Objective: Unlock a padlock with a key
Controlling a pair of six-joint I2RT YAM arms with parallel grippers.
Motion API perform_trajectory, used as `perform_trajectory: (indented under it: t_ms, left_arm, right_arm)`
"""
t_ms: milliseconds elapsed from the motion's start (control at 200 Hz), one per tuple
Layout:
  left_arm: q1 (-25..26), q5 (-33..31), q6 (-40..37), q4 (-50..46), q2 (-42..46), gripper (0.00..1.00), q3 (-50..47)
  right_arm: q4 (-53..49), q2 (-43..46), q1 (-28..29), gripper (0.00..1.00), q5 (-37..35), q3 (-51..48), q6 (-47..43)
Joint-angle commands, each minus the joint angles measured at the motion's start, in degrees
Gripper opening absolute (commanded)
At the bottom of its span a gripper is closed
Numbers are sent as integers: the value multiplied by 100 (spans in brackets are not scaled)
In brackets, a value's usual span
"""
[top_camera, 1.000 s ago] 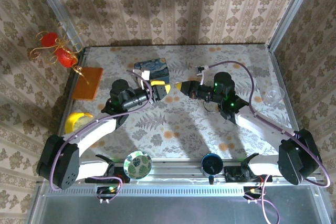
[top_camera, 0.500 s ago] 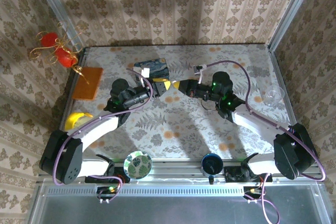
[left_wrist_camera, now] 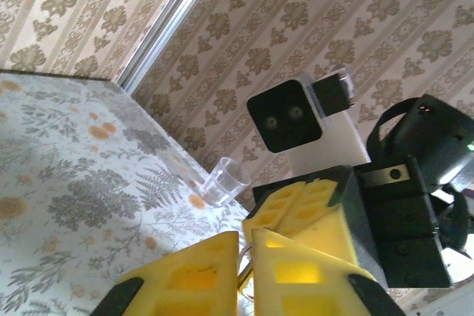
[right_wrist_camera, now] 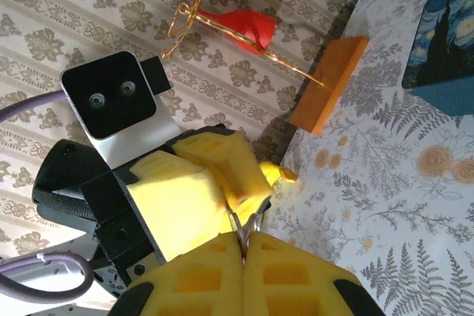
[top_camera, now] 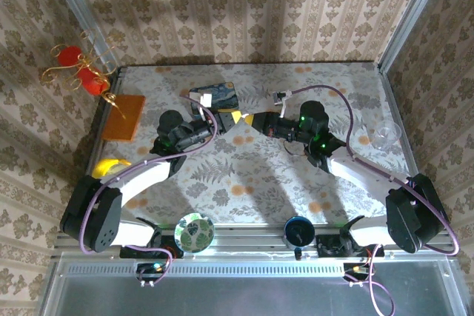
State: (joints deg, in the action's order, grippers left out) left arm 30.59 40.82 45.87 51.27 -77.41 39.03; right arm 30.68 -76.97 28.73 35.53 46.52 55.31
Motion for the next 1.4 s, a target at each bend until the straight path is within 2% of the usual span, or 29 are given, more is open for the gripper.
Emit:
perform_trajectory:
  t_ms: [0,40,150,275,335,405,610,730,920,1055,1221,1391]
  left_arm:
    - [-9,85,106,352,-38,3,136]
    - [-9,84,100,373,-22,0,132]
    - [-41,186,76,338,23,0,146]
    - [-212,595,-181,-338,228,0,343]
    - [-270,758,-537,-953,427,0,484]
    - [-266,893,-1228,-2144,689,0,770]
    - [-199,899,-3022,-4967,1250,0,1592]
    - [-96,1141,-3609,-5841,1354,0,1945]
    - [177,1292,-4107,-6356,1542,0,2145]
    - [219,1321,-4147,-6453,1605,0,2166]
    - [219,1465,-4130,-6385,1674,0,2120]
    - [219,1719,-3974,-6047,1668,0,2048]
  right_arm:
    - [205,6,45,0,149,24,14]
    - [186,10,43,0,152,19,1]
    - [96,22,45,0,174,6,-103]
    - [-556,174,45,23,152,107,-676]
    - [-960,326,45,33,100,155,-1123]
    - [-1299,510,45,40,95,155,-1581]
    - [-1658,1017,45,48,355,138,-2380]
    - [-1908,1175,37,58,548,282,-2523]
    - [-2142,1110,36,56,1032,580,-2692]
    - [-1709,1181,63,54,1449,463,-2745]
    - [-1587,1443,132,63,1388,306,-2873]
    - [-1916,1468,379,60,1378,439,-3208]
